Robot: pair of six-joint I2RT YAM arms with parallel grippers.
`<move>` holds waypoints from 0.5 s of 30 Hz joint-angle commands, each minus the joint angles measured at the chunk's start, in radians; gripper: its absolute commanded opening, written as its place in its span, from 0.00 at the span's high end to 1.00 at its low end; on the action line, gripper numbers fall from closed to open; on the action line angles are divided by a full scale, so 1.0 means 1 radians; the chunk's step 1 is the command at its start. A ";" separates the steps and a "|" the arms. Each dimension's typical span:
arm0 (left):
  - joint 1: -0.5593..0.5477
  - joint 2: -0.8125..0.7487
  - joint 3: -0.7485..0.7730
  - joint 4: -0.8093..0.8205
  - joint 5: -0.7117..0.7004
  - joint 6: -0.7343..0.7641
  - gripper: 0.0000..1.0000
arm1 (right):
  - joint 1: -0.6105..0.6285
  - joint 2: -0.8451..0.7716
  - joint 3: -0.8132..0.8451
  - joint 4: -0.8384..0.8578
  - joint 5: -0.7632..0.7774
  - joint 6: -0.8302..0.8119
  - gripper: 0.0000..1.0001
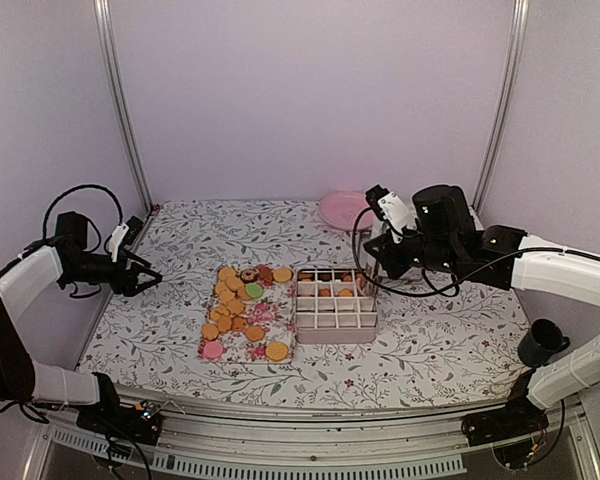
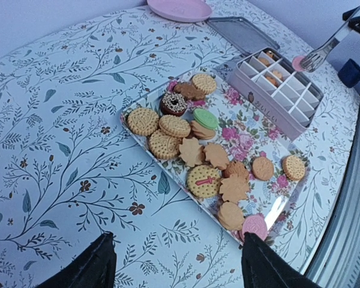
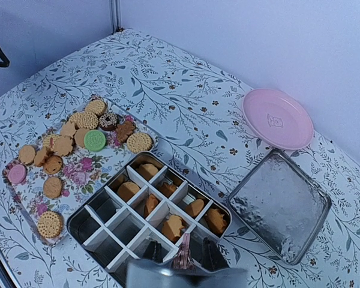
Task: Pack the cookies
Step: Place the fake cookies in the empty pocket of the box.
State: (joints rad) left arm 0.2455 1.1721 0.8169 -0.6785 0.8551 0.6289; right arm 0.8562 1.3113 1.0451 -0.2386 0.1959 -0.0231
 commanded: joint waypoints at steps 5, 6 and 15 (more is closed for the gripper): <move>0.009 0.006 0.024 -0.010 0.023 0.011 0.28 | -0.006 0.001 -0.010 0.003 0.056 0.017 1.00; 0.009 0.005 0.024 -0.010 0.024 0.010 0.28 | -0.007 0.006 -0.006 0.005 0.060 0.014 1.00; 0.008 0.007 0.030 -0.010 0.021 0.008 0.28 | -0.037 0.034 0.035 0.033 0.047 -0.025 1.00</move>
State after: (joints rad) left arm 0.2455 1.1725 0.8200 -0.6785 0.8604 0.6289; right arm 0.8391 1.3312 1.0363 -0.2527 0.2321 -0.0250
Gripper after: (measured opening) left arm 0.725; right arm 0.213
